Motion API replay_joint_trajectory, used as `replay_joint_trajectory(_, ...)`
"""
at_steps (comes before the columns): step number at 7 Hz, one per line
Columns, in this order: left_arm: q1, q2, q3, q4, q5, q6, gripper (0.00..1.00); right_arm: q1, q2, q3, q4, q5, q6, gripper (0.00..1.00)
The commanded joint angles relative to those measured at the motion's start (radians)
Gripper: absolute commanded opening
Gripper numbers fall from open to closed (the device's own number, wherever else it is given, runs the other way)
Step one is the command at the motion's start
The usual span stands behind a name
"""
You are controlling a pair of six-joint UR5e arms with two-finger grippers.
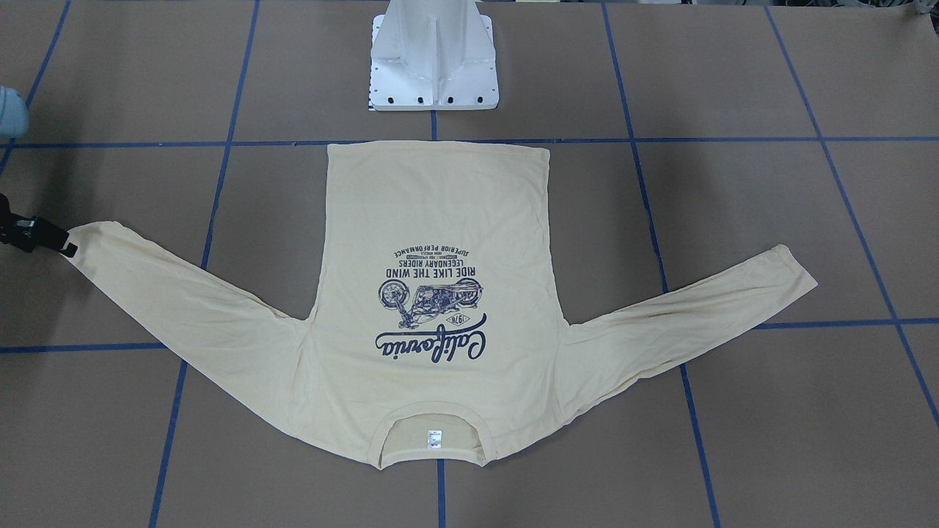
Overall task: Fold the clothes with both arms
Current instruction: 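Lower the right gripper onto the sleeve cuff nearest it and grasp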
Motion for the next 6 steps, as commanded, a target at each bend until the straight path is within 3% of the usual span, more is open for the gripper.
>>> replay_joint_trajectory(1, 0.0, -0.002, 0.0, 0.0, 0.0, 0.0, 1.0, -0.001, -0.01, 0.002, 0.002, 0.003, 0.001, 0.84)
replay_joint_trajectory(2, 0.0, -0.007, 0.001, 0.0, 0.0, 0.0, 1.0, -0.001, -0.018, 0.002, 0.002, 0.005, -0.001, 0.82)
replay_joint_trajectory(3, 0.0, -0.008, 0.001, 0.0, 0.0, 0.0, 1.0, -0.001, -0.018, 0.005, 0.002, 0.006, 0.001, 0.73)
replay_joint_trajectory(5, 0.0, -0.007, 0.006, 0.002, 0.0, 0.0, 1.0, -0.001, -0.018, 0.007, 0.0, 0.008, 0.015, 0.27)
replay_joint_trajectory(6, 0.0, -0.007, 0.006, 0.0, 0.0, 0.0, 1.0, -0.002, -0.012, 0.004, 0.0, 0.008, 0.028, 0.24)
